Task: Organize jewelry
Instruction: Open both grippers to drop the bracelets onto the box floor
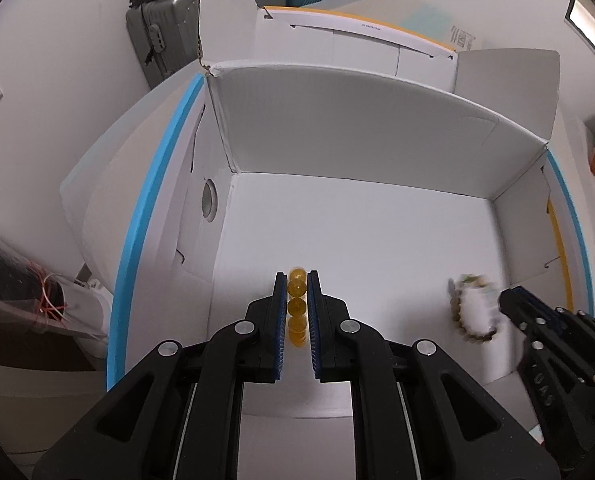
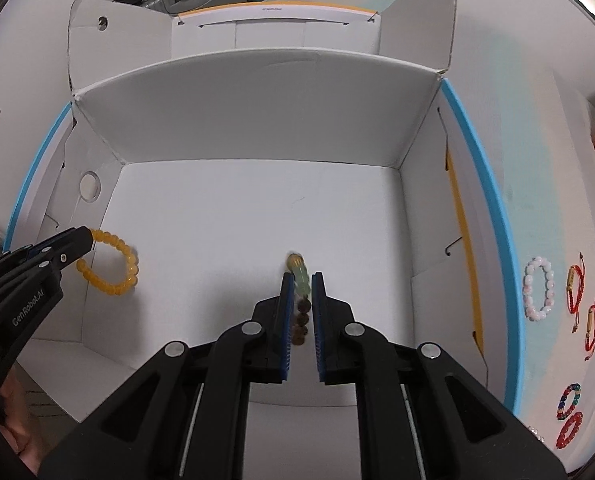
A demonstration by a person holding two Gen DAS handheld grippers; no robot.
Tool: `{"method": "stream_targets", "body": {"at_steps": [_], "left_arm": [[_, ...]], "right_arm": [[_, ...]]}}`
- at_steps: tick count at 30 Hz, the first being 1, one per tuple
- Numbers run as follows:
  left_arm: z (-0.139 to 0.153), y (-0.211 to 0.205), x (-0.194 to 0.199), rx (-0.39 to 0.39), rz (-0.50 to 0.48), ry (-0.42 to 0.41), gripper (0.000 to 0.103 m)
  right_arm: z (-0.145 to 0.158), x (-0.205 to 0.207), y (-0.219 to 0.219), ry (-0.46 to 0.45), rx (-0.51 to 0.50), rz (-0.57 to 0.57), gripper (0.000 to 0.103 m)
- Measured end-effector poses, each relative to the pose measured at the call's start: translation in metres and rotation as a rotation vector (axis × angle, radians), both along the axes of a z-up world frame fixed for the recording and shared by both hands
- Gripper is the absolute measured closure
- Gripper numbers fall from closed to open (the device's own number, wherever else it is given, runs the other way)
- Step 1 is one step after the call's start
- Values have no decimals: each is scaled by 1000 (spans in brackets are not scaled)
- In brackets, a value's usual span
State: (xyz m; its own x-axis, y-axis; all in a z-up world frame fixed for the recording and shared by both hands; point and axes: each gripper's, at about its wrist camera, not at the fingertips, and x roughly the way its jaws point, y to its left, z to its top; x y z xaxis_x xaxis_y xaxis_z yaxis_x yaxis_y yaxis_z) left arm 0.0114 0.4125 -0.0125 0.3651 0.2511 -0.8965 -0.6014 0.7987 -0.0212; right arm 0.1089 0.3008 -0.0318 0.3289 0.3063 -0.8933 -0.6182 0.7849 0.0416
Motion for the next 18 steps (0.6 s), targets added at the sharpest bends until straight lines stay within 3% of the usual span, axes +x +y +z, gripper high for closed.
{"method": "stream_targets", "body": {"at_steps": [1,3,5,9,18], "left_arm": [[2,0,-1,1,1,-7,90],[8,-2,-5,23,6,-18,79],[16,-5,-9,50,11,-39,60],[30,-13,-14,112,10,-54,49],[52,-29,-22,161,3,-95,31]], "right_arm": [[0,-1,0,-1,-2,3,92],[3,-3,0,-11,-1,5,75],[8,-6,-2,-20,15,2,67],[20,-12,-6,-44,38,4,52],[46,-16,-26,-102,94,-26,34]]}}
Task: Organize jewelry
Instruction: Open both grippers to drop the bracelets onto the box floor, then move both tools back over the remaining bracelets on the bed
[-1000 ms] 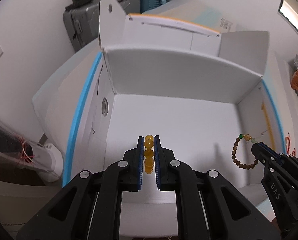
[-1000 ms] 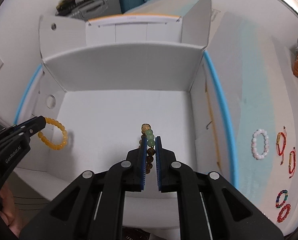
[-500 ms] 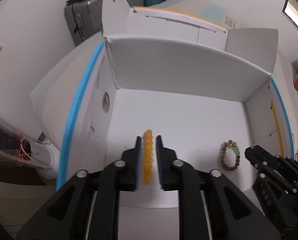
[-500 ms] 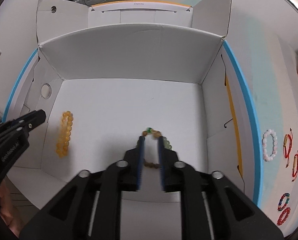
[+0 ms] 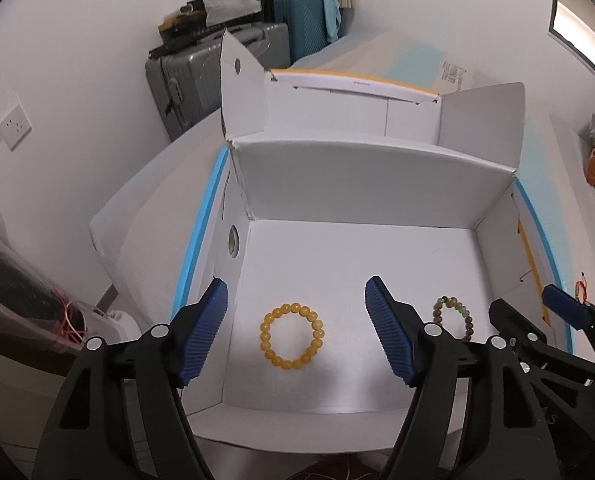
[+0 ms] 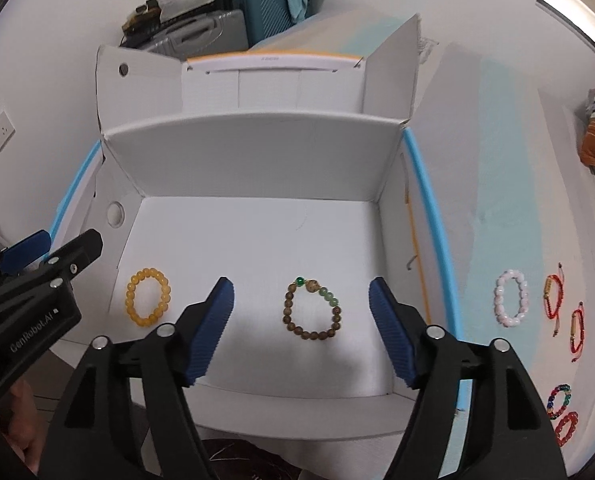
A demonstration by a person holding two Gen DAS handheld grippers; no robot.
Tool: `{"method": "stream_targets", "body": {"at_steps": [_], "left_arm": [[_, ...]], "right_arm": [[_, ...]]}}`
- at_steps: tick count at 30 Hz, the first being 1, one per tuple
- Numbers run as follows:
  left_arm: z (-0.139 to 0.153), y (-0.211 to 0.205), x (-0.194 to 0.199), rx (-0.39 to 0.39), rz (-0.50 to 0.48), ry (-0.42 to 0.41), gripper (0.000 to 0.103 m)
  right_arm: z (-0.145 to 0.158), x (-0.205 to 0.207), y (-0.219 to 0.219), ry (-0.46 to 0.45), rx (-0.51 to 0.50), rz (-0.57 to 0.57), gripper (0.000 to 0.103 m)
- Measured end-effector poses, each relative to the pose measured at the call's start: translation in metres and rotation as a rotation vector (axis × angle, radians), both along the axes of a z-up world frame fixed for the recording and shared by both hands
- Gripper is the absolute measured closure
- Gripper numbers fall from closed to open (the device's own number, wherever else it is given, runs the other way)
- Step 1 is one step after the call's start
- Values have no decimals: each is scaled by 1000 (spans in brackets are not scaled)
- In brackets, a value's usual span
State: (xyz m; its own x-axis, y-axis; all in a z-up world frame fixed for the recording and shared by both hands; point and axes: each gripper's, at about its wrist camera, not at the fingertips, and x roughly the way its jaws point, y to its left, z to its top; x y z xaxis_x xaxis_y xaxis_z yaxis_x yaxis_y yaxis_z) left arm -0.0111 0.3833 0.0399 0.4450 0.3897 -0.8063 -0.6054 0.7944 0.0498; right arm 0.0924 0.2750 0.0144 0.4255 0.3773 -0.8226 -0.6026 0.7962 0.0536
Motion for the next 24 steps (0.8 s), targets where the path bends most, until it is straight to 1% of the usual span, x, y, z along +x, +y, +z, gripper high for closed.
{"method": "stream_targets", "body": {"at_steps": [3,5,7,8,11,12,17,24], "left_arm": [[5,-7,-1,5,-6,-10,22],[10,-14,-1,16,-13,-18,16],[16,-20,-1,28,-23,-25,12],[18,-23,-2,31,-25,-30,9],[26,-34,-2,32,-40,-49,6],[28,-38,-1,31,-46,-53,6],[37,-60,1,35,-85,-69,6],[51,-92,6,39,-143,-93,6]], "right_arm": [[8,-1,-10,-20,13,-17,27],[14,-2,-18,-51,5,-42,24],[18,-3,-23,-77,-4,-56,22],[20,-3,-27,-85,-4,-61,19],[25,-1,-42,-99,-2,-88,16],[27,0,-49,-100,2,-99,14],[35,3,-75,-108,13,-135,10],[46,6,-116,-110,33,-205,8]]}}
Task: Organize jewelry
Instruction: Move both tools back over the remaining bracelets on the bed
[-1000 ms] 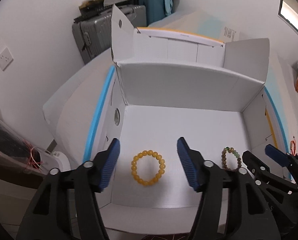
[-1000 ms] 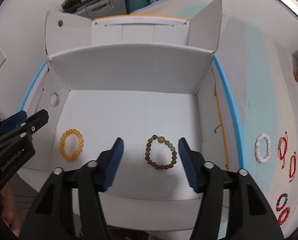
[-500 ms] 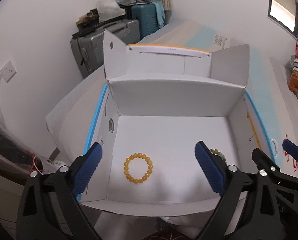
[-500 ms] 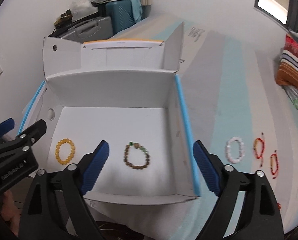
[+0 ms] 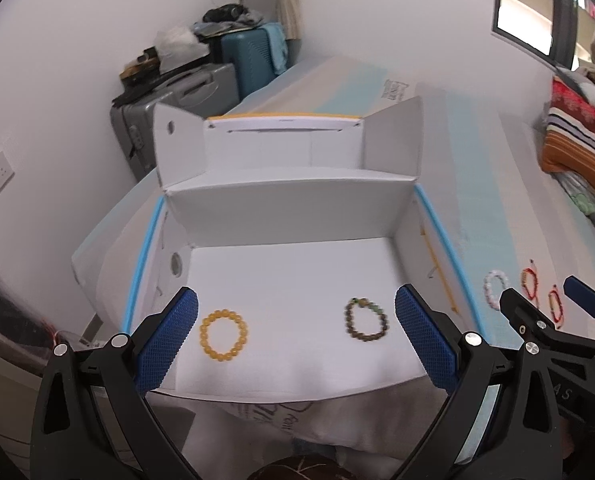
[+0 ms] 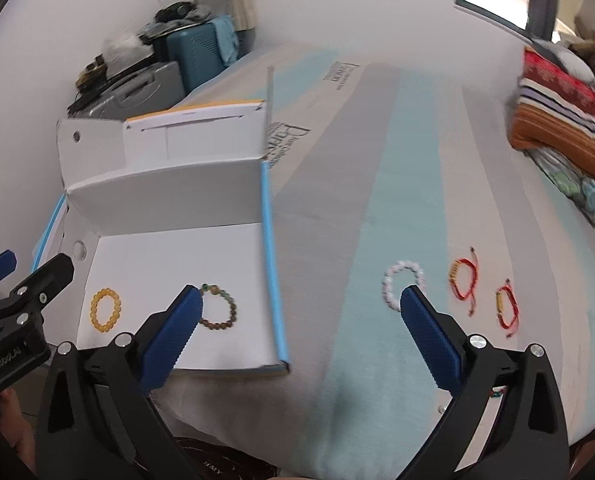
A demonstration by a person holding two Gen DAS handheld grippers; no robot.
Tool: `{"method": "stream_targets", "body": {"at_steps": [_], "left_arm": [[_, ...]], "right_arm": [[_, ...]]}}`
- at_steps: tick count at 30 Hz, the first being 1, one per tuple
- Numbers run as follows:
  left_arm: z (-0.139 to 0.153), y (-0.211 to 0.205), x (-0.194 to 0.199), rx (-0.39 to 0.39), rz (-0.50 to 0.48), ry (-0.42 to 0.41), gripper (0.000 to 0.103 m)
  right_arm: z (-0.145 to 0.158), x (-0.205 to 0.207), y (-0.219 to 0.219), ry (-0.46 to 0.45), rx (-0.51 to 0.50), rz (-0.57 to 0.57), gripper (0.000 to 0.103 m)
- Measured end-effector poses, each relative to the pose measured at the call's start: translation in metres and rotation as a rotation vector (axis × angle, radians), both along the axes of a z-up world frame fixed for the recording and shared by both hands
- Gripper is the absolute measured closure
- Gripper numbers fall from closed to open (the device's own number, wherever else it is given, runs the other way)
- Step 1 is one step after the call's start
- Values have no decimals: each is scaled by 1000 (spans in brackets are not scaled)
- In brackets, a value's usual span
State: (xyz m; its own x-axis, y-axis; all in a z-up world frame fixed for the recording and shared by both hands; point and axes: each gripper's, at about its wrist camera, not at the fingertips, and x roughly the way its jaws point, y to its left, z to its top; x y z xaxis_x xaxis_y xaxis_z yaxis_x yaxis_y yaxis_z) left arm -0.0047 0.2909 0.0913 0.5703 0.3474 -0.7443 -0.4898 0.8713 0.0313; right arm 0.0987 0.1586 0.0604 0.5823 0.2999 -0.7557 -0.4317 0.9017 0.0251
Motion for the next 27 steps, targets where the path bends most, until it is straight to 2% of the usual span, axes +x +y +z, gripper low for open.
{"method": "stream_targets", "body": {"at_steps": [8,18,27], "left_arm": [[15,-41,10,20,-86,-20,6],[25,-96,31,11,-184,-50,6],[7,-147,59,-7,-280,-31,6]], "right_arm": [[5,3,-43,-32,-58,-69,8],[8,19,-116,-27,-42,-186,8],[5,26,-191,-23,-34,-306,8]]}}
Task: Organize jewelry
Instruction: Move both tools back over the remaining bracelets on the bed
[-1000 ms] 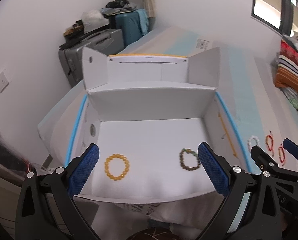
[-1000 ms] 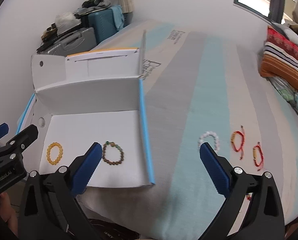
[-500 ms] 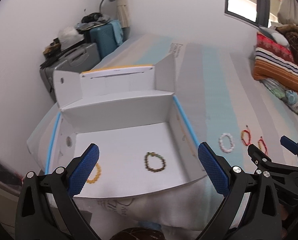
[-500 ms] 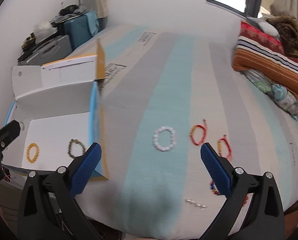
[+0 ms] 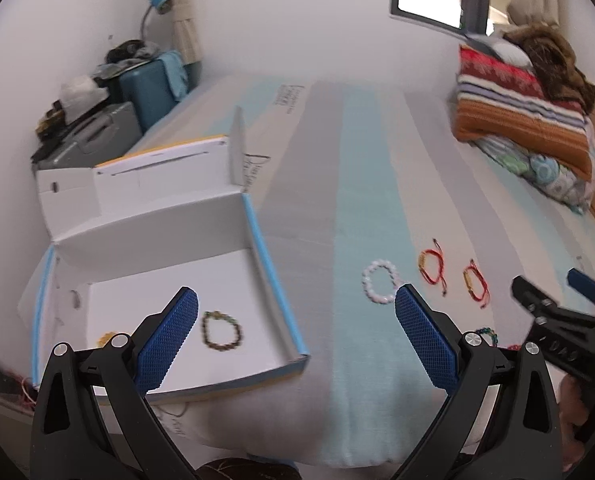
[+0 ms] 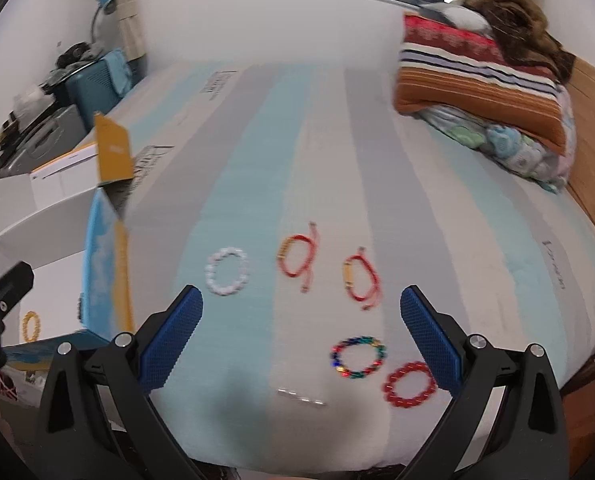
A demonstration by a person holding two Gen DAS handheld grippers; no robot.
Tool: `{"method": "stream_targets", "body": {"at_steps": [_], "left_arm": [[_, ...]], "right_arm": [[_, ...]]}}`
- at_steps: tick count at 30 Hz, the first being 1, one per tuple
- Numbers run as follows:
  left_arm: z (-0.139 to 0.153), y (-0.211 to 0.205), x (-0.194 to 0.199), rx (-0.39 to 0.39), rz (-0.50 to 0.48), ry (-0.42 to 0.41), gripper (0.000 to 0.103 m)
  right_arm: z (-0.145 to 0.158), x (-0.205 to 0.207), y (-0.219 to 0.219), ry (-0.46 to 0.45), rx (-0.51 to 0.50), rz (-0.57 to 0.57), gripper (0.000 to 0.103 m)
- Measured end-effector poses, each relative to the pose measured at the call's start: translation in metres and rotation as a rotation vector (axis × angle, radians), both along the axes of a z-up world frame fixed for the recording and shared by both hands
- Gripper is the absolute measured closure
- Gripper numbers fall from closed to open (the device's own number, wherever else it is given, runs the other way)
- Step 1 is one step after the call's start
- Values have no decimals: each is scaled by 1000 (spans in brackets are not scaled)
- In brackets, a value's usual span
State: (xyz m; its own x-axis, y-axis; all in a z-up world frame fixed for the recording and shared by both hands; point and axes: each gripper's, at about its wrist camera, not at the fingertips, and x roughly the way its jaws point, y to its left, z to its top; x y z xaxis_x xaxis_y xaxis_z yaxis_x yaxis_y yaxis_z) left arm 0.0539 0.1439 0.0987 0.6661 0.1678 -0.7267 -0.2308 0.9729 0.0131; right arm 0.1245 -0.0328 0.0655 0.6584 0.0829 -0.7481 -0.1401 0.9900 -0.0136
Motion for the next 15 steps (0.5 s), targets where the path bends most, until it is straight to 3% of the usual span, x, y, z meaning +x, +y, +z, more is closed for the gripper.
{"method": "stream_targets", "body": {"at_steps": [15], "left_arm": [[-51,-80,25,-48,-167,71,6]], "right_arm": [[-27,-3,-106,39,-13,-155,8]]}}
